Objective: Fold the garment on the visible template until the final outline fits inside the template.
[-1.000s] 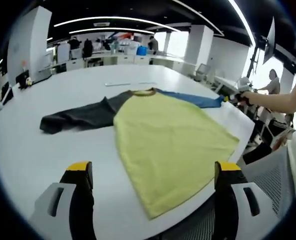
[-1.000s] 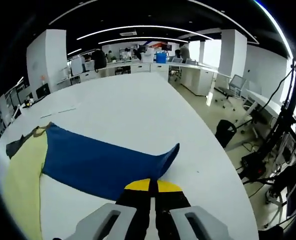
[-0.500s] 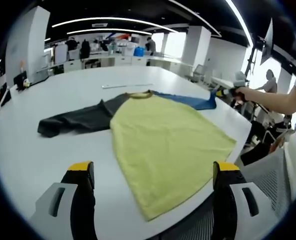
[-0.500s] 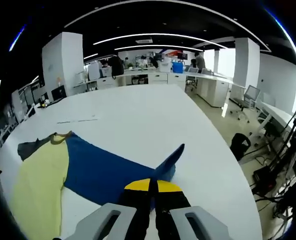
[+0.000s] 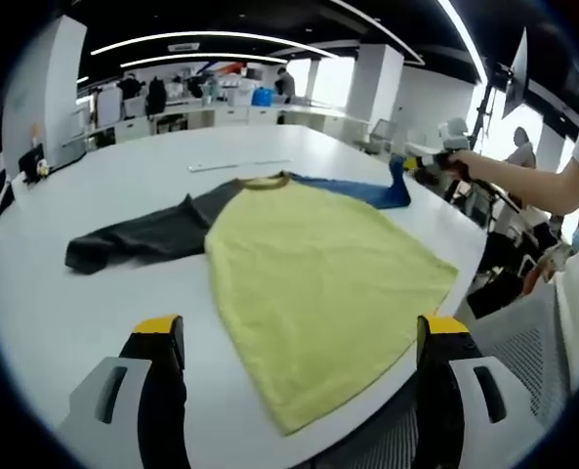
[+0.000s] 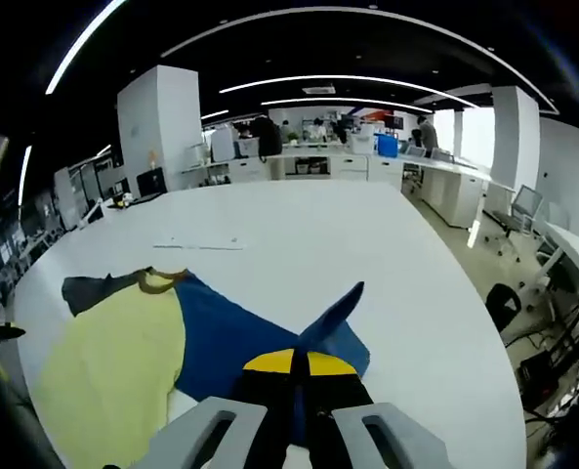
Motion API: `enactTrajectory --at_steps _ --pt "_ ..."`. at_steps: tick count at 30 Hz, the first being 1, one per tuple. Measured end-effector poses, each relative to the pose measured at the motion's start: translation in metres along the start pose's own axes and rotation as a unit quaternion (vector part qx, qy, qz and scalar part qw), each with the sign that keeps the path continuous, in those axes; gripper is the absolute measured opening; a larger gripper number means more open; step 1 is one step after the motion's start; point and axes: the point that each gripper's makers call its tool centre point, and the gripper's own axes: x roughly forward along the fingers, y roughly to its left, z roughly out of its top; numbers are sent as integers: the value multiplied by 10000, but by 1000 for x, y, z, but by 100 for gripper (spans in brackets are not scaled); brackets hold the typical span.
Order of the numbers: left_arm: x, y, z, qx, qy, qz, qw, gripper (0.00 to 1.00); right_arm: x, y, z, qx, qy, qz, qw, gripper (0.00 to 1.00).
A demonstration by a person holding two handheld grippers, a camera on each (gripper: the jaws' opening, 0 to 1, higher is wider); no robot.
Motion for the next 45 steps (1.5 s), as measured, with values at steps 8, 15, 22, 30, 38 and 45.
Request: enactTrajectory --at_steps 8,15,22,30,38,45 --pt "1 0 0 12 3 8 10000 94 15 25 8 -424 -84 262 9987 0" --pt "1 0 0 -23 -6 7 10000 94 25 43 13 -545 -45 422 9976 0" --pt "1 0 -3 -48 19 -8 10000 94 31 61 17 -638 -3 572 9963 0" --pt "2 -2 -3 -43 24 -34 10000 94 37 84 21 -784 20 760 9940 0" --pt "3 -3 -4 -32 56 -50 10000 93 44 106 24 -883 11 892 9921 0" --pt "2 -3 -5 -46 74 -46 10000 93 50 128 29 -918 -8 1035 9904 0"
